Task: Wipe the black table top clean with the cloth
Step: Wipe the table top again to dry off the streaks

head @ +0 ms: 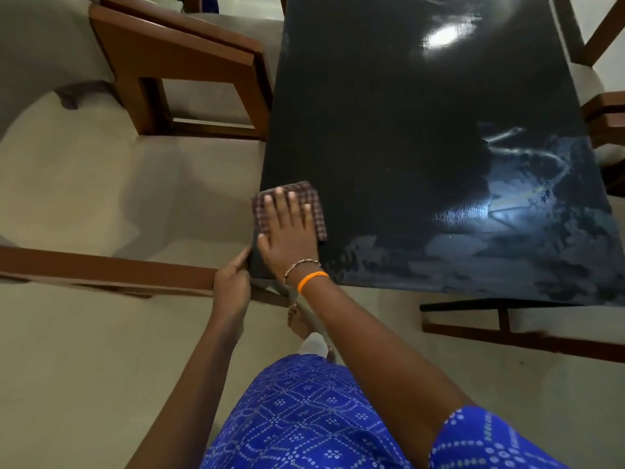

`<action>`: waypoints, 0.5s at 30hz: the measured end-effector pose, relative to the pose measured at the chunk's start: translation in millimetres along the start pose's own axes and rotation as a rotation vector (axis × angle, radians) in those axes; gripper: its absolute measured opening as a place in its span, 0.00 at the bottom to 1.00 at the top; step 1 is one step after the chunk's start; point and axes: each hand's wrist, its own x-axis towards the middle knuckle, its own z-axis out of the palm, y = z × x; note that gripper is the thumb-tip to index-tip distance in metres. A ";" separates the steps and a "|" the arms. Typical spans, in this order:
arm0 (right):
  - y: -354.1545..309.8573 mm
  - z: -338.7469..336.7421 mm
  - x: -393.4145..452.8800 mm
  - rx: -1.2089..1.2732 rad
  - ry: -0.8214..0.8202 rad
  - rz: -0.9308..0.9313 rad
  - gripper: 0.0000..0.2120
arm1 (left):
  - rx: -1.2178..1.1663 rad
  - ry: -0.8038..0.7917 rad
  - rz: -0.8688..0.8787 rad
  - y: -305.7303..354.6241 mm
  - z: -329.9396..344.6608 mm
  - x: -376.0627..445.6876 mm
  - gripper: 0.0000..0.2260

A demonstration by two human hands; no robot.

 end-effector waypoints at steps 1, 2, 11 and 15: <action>-8.9 3.8 -3.6 -0.013 -0.018 -0.062 0.32 | -0.011 -0.002 0.002 -3.5 -2.0 -4.7 0.26; -11.8 6.2 -7.4 -0.027 -0.027 -0.110 0.32 | -0.029 -0.011 -0.002 -7.0 -3.1 -8.8 0.26; 79.8 -12.1 -41.8 -0.052 0.061 -0.043 0.32 | -0.071 -0.033 -0.079 -21.2 2.9 -34.1 0.22; 154.8 -32.7 -66.7 -0.080 0.144 0.232 0.33 | -0.048 -0.032 -0.075 -20.5 3.3 -34.5 0.23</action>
